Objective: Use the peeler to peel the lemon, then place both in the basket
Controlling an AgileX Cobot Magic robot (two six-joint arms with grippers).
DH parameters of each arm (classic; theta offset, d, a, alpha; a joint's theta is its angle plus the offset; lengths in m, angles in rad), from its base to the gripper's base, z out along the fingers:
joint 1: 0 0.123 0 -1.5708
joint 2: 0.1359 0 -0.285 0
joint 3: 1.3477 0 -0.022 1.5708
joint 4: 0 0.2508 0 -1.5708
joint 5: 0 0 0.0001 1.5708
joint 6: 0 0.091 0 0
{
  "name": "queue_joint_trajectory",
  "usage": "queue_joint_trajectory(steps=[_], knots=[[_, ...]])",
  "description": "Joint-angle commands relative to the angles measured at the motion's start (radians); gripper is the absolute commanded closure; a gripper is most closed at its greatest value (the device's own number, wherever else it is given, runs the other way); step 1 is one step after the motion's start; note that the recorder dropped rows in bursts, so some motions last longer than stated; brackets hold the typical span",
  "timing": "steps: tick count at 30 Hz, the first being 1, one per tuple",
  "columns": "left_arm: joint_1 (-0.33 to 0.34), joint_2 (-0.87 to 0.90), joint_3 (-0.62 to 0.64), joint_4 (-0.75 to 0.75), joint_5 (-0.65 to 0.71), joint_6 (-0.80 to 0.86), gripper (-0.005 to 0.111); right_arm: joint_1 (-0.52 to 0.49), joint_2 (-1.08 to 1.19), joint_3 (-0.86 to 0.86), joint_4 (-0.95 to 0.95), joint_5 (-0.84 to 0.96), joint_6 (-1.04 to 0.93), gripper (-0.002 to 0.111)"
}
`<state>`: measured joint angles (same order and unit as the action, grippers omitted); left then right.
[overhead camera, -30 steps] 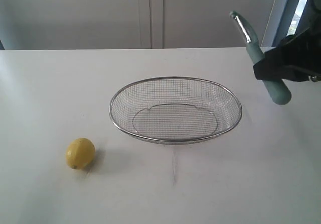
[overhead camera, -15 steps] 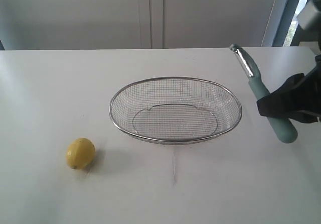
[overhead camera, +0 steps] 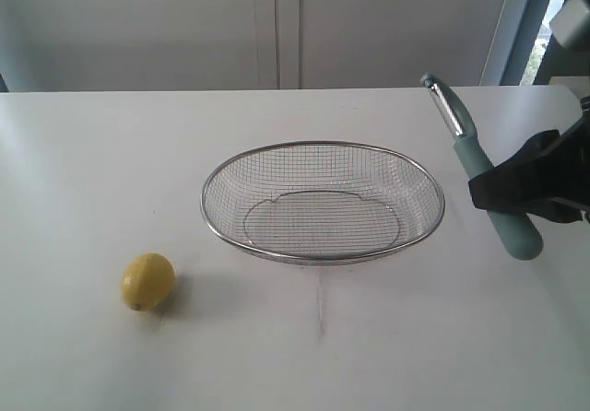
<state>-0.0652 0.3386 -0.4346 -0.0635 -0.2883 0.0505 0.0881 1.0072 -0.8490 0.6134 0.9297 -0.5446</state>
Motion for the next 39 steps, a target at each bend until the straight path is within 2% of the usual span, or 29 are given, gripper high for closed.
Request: queue_joint_trajectory(steps=[1, 10, 13, 25, 30, 39], knots=[[0.002, 0.173, -0.150, 0.005, 0.216, 0.107, 0.107, 0.001, -0.007, 0.003, 0.012, 0.000, -0.012, 0.108], [0.002, 0.578, -0.492, -0.003, 0.899, 0.107, 0.107, 0.001, -0.007, 0.003, 0.012, 0.000, -0.012, 0.108], [0.002, 0.678, -0.537, -0.066, 1.017, 0.150, 0.107, 0.001, -0.007, 0.003, 0.013, 0.000, -0.010, 0.108], [-0.088, 0.810, -0.537, -0.157, 1.011, 0.219, 0.107, 0.001, -0.007, 0.003, 0.018, -0.076, -0.010, 0.108], [-0.088, 0.818, -0.513, -0.236, 0.977, 0.219, 0.107, 0.001, -0.007, 0.003, 0.018, -0.126, -0.010, 0.108], [-0.088, 0.820, -0.483, -0.284, 0.931, 0.219, 0.107, 0.001, -0.007, 0.003, 0.018, -0.159, -0.008, 0.108]])
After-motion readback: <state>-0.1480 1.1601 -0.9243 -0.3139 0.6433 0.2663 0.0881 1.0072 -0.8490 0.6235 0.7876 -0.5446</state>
